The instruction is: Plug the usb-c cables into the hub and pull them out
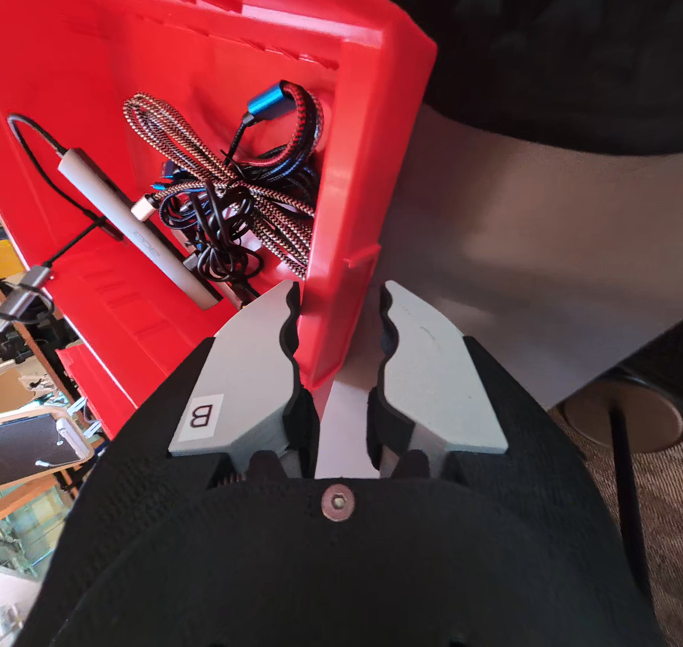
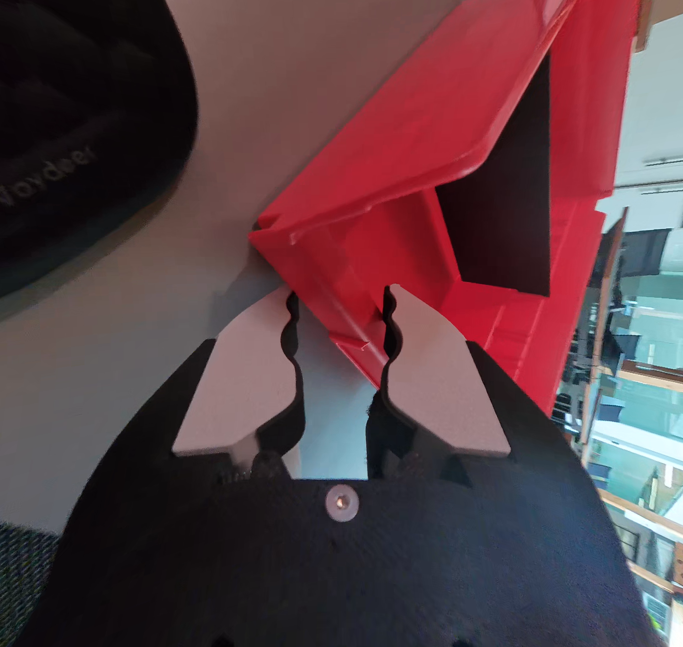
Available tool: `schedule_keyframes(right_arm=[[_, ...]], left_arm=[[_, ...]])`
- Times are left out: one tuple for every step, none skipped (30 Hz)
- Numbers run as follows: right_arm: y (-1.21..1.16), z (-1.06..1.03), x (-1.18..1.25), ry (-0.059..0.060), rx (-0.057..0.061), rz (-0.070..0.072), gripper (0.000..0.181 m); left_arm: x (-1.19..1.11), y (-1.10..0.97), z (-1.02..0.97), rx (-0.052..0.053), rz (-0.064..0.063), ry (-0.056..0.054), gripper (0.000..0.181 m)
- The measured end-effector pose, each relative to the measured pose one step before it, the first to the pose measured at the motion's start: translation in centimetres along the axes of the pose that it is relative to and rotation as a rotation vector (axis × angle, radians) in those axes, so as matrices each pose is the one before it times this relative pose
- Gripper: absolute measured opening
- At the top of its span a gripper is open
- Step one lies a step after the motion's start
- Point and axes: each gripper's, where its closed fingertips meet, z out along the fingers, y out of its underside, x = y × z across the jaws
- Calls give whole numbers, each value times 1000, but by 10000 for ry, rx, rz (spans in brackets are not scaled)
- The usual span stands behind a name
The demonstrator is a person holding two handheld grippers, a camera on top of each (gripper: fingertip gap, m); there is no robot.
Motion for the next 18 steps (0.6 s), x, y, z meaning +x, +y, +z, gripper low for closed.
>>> schedule_keyframes(right_arm=[[-241,-259,-369,-274,6,140,44],[-397,-240,-347,-280,127,224,45],[-517,-204,-339,-262,228,167,44],[-568,-180,-296,-195,291,69,42],[-629,-163,-296,-162,358,21,41],[-748,-208,-356,-206,468,58,41],[-790,-230,-342,-254,528,180,40],[-741,-278,-227,-229,513,242,40],[-696,-361,16,-72,527,204,40],[-742,-493,220,75,589,127,42],[-913,-672,251,100,712,88,45],[-1227,-849,305,108,925,135,48],[-1736,-1012,632,285,1273,202,49],[-2359,-1090,1418,801,1706,247,47],[-2889,-1096,2435,1446,2003,185,42],[-2859,-875,2864,1652,1807,279,34],[-2395,-462,2699,1529,1454,937,31],[-1955,-120,1777,989,1173,1387,34]], left_arm=[[304,18,-74,32,4,182,44],[288,-48,-38,79,-35,188,50],[276,-55,-18,78,-52,191,56],[254,-64,-44,87,-51,178,61],[202,-230,-154,209,-48,162,64],[242,-578,-291,465,-86,186,66],[135,-856,-422,646,-128,136,67],[-24,-911,-528,662,-154,62,68],[-261,-905,-578,621,-158,-77,71],[-468,-942,-597,627,-143,-210,75],[-545,-1035,-609,674,-147,-254,80],[-720,-1224,-627,791,-212,-369,86],[-1017,-1470,-621,945,-323,-555,96],[-1327,-1701,-601,1079,-391,-742,108],[-1550,-1934,-554,1228,-414,-897,123],[-1581,-2071,-521,1330,-434,-932,133],[-1582,-2075,-474,1357,-409,-941,139],[-1762,-1976,-466,1309,-413,-1070,142]])
